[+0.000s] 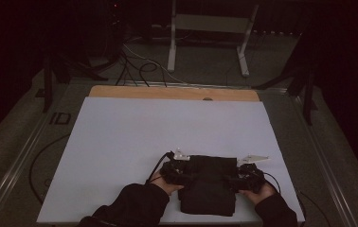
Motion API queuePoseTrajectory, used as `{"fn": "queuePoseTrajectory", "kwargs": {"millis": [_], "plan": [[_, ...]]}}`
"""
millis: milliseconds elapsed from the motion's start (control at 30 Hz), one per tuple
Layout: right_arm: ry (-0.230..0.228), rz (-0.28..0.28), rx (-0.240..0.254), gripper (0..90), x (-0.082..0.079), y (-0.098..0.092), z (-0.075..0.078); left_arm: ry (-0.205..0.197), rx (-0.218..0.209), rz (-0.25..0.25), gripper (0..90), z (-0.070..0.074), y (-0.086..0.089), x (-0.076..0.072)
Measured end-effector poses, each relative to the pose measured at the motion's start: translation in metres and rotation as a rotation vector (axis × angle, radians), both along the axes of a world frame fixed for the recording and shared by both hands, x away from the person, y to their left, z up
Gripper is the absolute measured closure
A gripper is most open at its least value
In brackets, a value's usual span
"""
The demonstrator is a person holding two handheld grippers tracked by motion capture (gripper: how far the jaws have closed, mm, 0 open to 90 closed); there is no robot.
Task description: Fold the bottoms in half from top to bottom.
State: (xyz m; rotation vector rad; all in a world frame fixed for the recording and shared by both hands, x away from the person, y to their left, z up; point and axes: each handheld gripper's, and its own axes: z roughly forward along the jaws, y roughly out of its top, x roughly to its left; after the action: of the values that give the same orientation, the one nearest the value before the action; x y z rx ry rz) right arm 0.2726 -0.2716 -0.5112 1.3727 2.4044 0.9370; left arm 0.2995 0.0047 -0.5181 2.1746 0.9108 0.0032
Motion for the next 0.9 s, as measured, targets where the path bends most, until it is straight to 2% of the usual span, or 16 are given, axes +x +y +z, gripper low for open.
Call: {"fn": "queuePoseTrajectory", "kwargs": {"millis": [67, 100, 267, 300, 367, 433, 533, 600, 900], "plan": [[0.000, 0.002, -0.002, 45.2, 0.000, 0.001, 0.000, 0.008, -0.004, -0.011, 49.8, 0.000, -0.001, 0.000], [0.001, 0.021, 0.006, 53.4, -0.001, 0.002, 0.001, 0.006, -0.003, -0.013, 53.4, 0.000, -0.002, 0.000], [0.017, 0.039, 0.035, 67.9, -0.002, 0.003, 0.001, 0.028, -0.019, -0.025, 64.1, 0.000, -0.003, 0.000], [0.026, 0.043, 0.051, 72.4, -0.002, 0.003, 0.001, 0.028, -0.022, -0.024, 65.7, 0.000, -0.002, 0.000], [0.025, 0.052, 0.051, 75.7, -0.003, 0.004, 0.002, 0.023, -0.024, -0.031, 68.4, 0.001, -0.002, 0.000], [0.017, 0.056, 0.045, 77.4, -0.004, 0.005, 0.003, 0.023, -0.035, -0.023, 70.2, 0.002, -0.002, -0.001], [-0.001, 0.060, 0.038, 78.5, -0.005, 0.007, 0.005, -0.002, -0.022, -0.032, 71.8, 0.004, -0.003, -0.003], [-0.009, 0.058, 0.036, 78.7, -0.006, 0.007, 0.007, 0.000, -0.023, -0.032, 72.4, 0.006, -0.003, -0.003], [-0.023, 0.056, 0.055, 79.2, -0.008, 0.006, 0.013, -0.024, -0.023, -0.063, 73.6, 0.014, -0.001, -0.004]]}}
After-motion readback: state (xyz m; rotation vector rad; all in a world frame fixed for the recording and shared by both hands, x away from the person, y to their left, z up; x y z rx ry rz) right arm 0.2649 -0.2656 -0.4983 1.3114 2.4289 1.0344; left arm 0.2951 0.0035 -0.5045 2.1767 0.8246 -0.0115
